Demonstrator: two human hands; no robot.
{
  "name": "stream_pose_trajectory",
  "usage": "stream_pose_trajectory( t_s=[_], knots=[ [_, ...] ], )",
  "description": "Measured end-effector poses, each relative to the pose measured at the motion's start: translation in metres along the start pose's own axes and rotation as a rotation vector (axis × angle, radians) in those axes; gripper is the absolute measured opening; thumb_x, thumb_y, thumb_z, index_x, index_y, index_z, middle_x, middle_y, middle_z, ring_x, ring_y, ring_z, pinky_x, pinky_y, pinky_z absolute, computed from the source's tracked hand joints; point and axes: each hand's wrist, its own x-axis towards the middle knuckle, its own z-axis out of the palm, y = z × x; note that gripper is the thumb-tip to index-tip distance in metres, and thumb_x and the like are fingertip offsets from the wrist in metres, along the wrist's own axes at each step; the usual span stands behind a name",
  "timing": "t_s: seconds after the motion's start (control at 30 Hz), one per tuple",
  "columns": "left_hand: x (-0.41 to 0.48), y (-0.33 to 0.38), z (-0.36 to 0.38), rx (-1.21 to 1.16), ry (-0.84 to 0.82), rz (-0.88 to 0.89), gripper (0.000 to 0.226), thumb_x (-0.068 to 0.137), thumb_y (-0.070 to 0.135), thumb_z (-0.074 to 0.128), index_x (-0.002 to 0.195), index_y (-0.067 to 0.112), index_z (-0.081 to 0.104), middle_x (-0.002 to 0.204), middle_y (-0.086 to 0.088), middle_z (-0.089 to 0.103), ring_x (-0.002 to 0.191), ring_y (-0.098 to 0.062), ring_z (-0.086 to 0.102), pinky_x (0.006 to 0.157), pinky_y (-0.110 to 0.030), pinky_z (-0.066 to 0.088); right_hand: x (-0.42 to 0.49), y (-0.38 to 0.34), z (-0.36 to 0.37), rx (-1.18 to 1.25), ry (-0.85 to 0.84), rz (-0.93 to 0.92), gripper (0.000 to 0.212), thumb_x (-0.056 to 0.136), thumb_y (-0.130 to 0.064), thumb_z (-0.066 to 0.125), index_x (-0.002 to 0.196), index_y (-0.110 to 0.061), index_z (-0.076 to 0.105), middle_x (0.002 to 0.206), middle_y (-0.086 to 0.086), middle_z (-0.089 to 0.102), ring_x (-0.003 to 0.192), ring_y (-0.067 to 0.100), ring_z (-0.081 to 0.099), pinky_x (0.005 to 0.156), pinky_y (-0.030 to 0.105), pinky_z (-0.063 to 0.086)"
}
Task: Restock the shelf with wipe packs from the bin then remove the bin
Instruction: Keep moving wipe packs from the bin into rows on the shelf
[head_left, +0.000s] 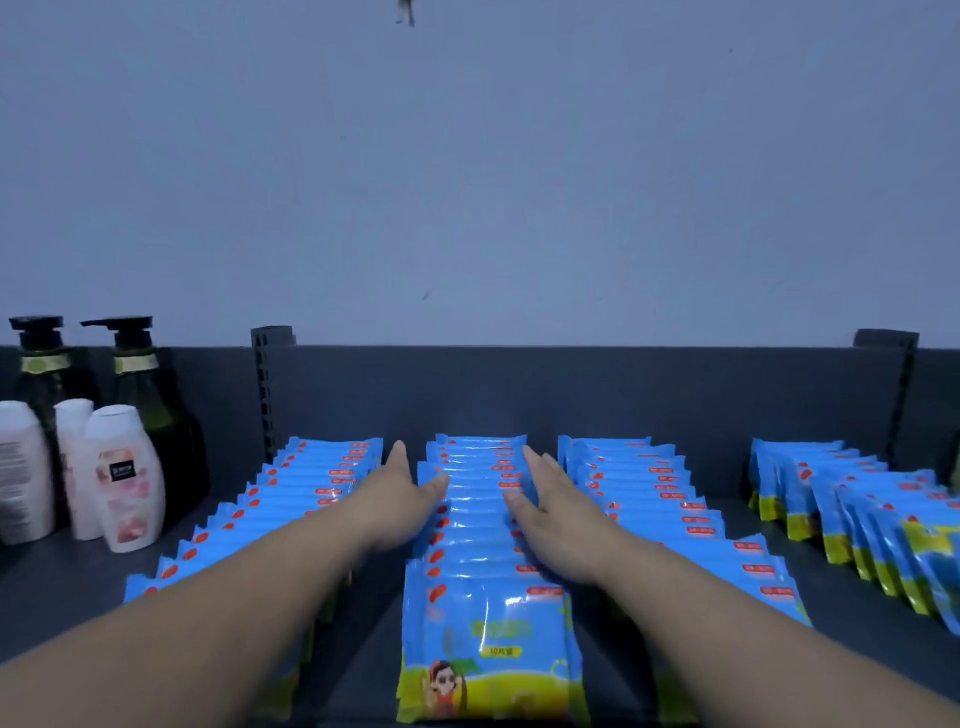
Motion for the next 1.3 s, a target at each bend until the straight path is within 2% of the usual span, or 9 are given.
stream_pose_trajectory(
  t_s=[0.27, 0.4, 0.67, 0.77, 0.87, 0.97, 1.07, 1.17, 1.3],
  knots=[
    [0.085, -0.012, 0.015, -0.086, -0.173, -0.098, 0.068, 0.076, 0.054, 0.057, 0.124, 0.006, 0.047, 0.105, -0.005, 0.068, 0.090, -0.021, 0.067, 0.086, -0.035, 0.053, 0.060, 0.004, 0.004, -0.052, -0.035, 0.252, 0.053, 0.087, -0.048, 0.047, 0.134, -0.026, 0.035, 0.132, 0.004, 0.051, 0.114, 0.021, 0.056, 0.098, 0.036, 0.044],
    [0.096, -0.009, 0.027, -0.169, -0.242, -0.026, 0.026, 0.091, 0.035, 0.055, 0.095, 0.010, 0.058, 0.072, 0.001, 0.067, 0.058, -0.012, 0.061, 0.055, -0.021, 0.046, 0.067, 0.004, 0.009, -0.023, -0.066, 0.268, 0.038, 0.096, -0.040, 0.046, 0.128, -0.022, 0.041, 0.118, -0.001, 0.061, 0.098, 0.018, 0.059, 0.087, 0.029, 0.046],
    [0.089, -0.004, 0.021, -0.259, -0.326, -0.047, 0.018, 0.093, 0.025, 0.056, 0.097, 0.010, 0.065, 0.088, -0.008, 0.075, 0.085, -0.027, 0.071, 0.086, -0.040, 0.056, 0.067, -0.003, 0.001, -0.084, -0.122, 0.278, 0.046, 0.097, -0.038, 0.041, 0.135, -0.010, 0.035, 0.122, 0.007, 0.060, 0.105, 0.024, 0.058, 0.087, 0.031, 0.046],
    [0.076, 0.010, 0.013, -0.173, -0.145, -0.044, 0.034, 0.092, 0.037, 0.057, 0.105, 0.006, 0.057, 0.097, -0.009, 0.068, 0.088, -0.026, 0.066, 0.072, -0.030, 0.051, 0.061, -0.004, -0.019, -0.109, -0.056, 0.231, 0.054, 0.098, -0.040, 0.042, 0.140, -0.007, 0.032, 0.135, 0.008, 0.052, 0.121, 0.026, 0.051, 0.091, 0.030, 0.040],
    [0.055, 0.040, 0.012, 0.043, -0.012, -0.020, 0.070, 0.092, 0.052, 0.048, 0.140, 0.003, 0.032, 0.136, -0.013, 0.050, 0.118, -0.030, 0.052, 0.089, -0.033, 0.043, 0.052, -0.002, -0.049, -0.126, 0.008, 0.119, 0.071, 0.098, -0.045, 0.041, 0.154, -0.013, 0.011, 0.156, 0.007, 0.029, 0.141, 0.024, 0.032, 0.113, 0.031, 0.029],
    [0.025, 0.078, 0.025, 0.041, 0.055, 0.075, 0.075, 0.095, 0.053, 0.042, 0.148, 0.006, 0.020, 0.152, -0.011, 0.033, 0.135, -0.027, 0.037, 0.100, -0.030, 0.033, 0.033, 0.008, -0.081, -0.082, 0.056, 0.064, 0.072, 0.098, -0.045, 0.043, 0.154, -0.016, 0.010, 0.158, 0.005, 0.026, 0.142, 0.021, 0.031, 0.113, 0.032, 0.030],
    [-0.014, 0.112, 0.053, -0.111, 0.044, 0.124, 0.067, 0.095, 0.052, 0.042, 0.146, 0.011, 0.026, 0.150, -0.004, 0.035, 0.134, -0.022, 0.037, 0.088, -0.025, 0.030, 0.003, 0.035, -0.110, -0.150, 0.032, 0.076, 0.068, 0.098, -0.046, 0.042, 0.154, -0.018, 0.015, 0.156, 0.005, 0.029, 0.142, 0.021, 0.031, 0.114, 0.032, 0.027],
    [-0.043, 0.130, 0.098, -0.247, 0.033, 0.132, 0.037, 0.095, 0.050, 0.044, 0.123, 0.025, 0.041, 0.127, 0.007, 0.047, 0.123, -0.020, 0.045, 0.084, -0.024, 0.030, -0.032, 0.064, -0.131, -0.153, 0.020, 0.079, 0.063, 0.098, -0.046, 0.043, 0.152, -0.020, 0.023, 0.145, 0.004, 0.045, 0.133, 0.021, 0.042, 0.106, 0.027, 0.033],
    [-0.067, 0.134, 0.154, -0.449, 0.125, 0.107, 0.037, 0.093, 0.050, 0.049, 0.113, 0.019, 0.049, 0.120, 0.006, 0.057, 0.101, -0.011, 0.056, 0.084, -0.024, 0.040, -0.076, 0.094, -0.143, 0.062, -0.009, 0.034, 0.027, 0.096, -0.040, 0.052, 0.122, -0.030, 0.051, 0.090, -0.022, 0.055, 0.077, -0.001, 0.060, 0.069, 0.012, 0.049]
  ],
)
